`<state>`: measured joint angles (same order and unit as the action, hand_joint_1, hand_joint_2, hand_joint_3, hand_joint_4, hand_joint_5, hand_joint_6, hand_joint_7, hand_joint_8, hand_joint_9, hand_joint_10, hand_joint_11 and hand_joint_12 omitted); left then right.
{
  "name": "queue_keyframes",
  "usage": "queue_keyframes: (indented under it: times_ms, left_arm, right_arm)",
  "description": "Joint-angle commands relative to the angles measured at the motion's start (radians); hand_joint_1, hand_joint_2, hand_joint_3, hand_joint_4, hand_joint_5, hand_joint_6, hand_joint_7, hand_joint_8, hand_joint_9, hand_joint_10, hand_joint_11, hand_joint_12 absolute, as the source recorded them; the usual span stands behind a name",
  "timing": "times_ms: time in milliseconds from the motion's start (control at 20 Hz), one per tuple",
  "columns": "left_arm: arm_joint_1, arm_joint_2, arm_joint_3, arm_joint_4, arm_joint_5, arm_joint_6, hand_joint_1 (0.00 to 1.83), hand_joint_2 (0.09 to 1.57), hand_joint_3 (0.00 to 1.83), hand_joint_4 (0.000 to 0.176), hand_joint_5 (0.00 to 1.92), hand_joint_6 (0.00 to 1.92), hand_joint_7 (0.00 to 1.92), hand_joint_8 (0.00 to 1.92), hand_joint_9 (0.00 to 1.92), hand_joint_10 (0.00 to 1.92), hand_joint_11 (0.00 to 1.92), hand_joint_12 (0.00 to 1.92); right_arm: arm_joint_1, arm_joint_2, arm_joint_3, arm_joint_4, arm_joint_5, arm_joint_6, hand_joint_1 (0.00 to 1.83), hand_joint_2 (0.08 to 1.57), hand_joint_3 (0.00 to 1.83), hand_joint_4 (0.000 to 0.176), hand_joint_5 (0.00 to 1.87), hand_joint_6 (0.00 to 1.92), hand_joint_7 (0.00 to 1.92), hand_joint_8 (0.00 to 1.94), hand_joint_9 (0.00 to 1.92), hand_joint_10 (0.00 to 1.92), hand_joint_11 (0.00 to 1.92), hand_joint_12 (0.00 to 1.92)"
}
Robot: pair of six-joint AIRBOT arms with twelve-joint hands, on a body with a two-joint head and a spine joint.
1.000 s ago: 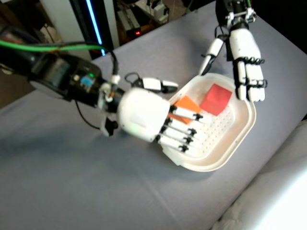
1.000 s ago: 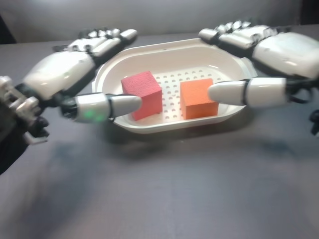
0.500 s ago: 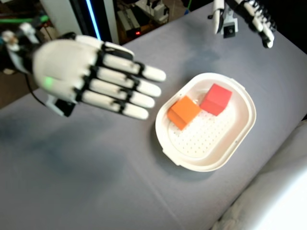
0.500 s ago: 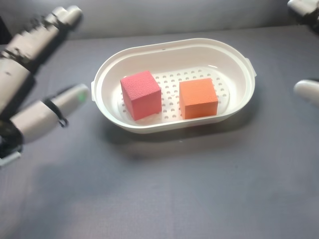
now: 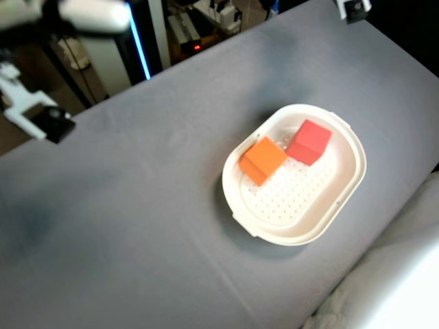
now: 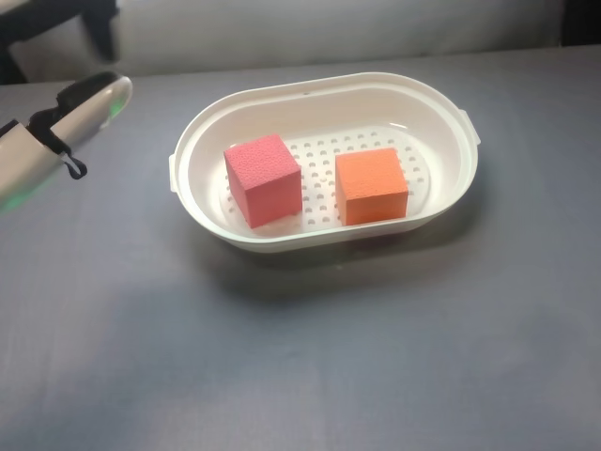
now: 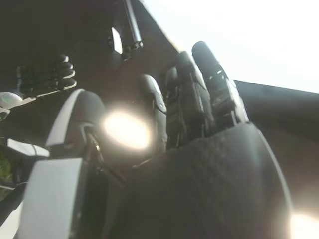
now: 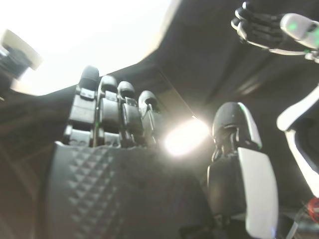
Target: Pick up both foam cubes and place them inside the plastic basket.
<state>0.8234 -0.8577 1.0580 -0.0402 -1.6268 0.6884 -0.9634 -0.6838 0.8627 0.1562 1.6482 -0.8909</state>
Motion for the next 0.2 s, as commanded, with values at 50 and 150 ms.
queue_keyframes:
  times_ms: [50,150]
  left_arm:
    - [-0.022,0.028,0.000,-0.025,-0.104,0.006,0.82,1.34,0.00,0.130,0.58,1.59,0.54,0.19,0.31,0.41,0.00,0.91]
    - [-0.026,0.054,-0.009,-0.032,-0.105,0.006,0.84,1.33,0.00,0.125,0.60,1.56,0.52,0.18,0.27,0.54,0.00,0.94]
  right_arm:
    - [0.013,0.016,-0.003,-0.002,0.114,0.002,0.42,1.26,0.01,0.097,0.31,0.04,0.32,0.01,0.36,0.02,0.00,0.40]
    - [0.035,0.042,-0.019,-0.022,0.115,0.002,0.39,1.27,0.00,0.066,0.44,0.03,0.44,0.01,0.48,0.02,0.00,0.71]
